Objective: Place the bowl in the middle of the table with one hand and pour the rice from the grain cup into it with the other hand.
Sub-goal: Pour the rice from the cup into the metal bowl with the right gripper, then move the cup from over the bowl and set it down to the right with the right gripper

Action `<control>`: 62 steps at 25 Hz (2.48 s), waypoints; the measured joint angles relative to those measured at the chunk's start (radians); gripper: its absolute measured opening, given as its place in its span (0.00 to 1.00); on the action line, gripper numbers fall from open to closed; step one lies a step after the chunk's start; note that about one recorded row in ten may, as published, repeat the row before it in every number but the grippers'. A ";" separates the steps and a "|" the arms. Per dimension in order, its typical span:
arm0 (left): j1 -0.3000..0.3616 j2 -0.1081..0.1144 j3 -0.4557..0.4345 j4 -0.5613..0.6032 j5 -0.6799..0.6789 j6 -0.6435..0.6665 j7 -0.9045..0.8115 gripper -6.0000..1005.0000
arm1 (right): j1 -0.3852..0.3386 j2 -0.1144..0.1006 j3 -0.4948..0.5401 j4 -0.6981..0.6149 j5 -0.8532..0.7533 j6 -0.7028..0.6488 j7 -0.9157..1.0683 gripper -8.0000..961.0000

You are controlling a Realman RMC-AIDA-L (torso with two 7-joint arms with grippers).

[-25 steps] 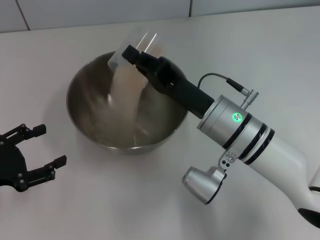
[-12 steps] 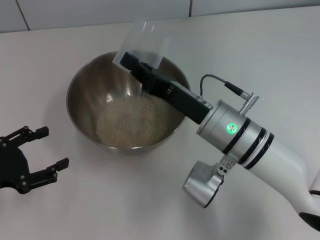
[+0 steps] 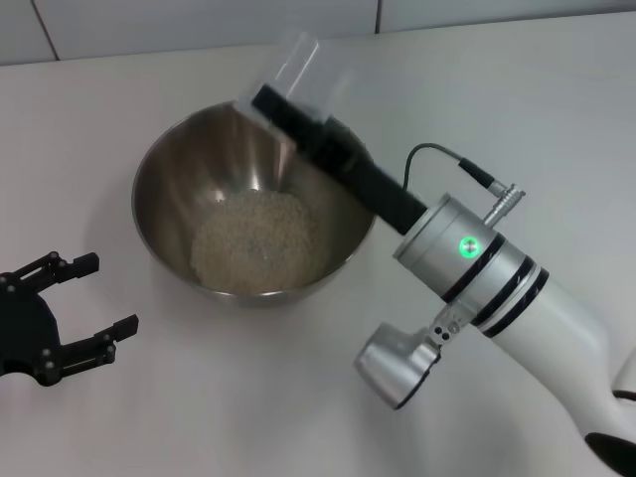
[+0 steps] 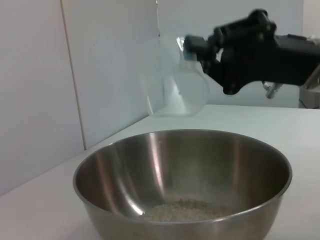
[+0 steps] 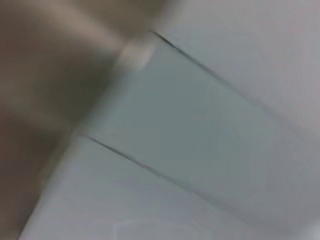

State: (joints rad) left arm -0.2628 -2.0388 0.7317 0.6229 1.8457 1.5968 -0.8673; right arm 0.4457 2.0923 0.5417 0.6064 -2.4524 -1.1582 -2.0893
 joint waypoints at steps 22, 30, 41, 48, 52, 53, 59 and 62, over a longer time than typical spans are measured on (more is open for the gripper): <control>-0.011 -0.004 0.000 0.000 0.025 0.000 0.001 0.82 | -0.027 -0.007 0.213 -0.245 0.236 -0.009 2.015 0.02; -0.015 -0.008 0.000 0.000 0.026 -0.002 0.001 0.82 | 0.070 -0.009 0.205 -0.336 0.231 0.211 2.107 0.02; -0.027 -0.008 0.000 0.000 0.026 -0.008 0.001 0.82 | 0.144 -0.011 0.121 -0.349 0.228 0.374 2.102 0.05; -0.034 -0.007 0.000 0.000 0.026 -0.008 0.003 0.82 | 0.129 -0.009 0.099 -0.351 0.228 0.378 2.101 0.09; -0.041 -0.008 0.000 -0.004 0.034 -0.009 0.006 0.82 | 0.119 -0.008 0.094 -0.345 0.228 0.378 2.101 0.12; -0.041 -0.008 0.000 -0.004 0.034 -0.009 0.006 0.82 | 0.114 -0.008 0.093 -0.341 0.228 0.378 2.101 0.13; -0.045 -0.008 -0.002 0.000 0.043 -0.012 0.004 0.82 | 0.076 -0.010 0.091 -0.307 0.226 0.362 2.101 0.28; -0.045 -0.007 -0.005 0.000 0.043 -0.012 0.006 0.82 | 0.032 -0.011 0.090 -0.290 0.209 0.307 2.105 0.41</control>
State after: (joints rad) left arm -0.3075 -2.0462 0.7265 0.6229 1.8885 1.5843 -0.8618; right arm 0.4777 2.0816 0.6313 0.3164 -2.2432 -0.8516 0.0158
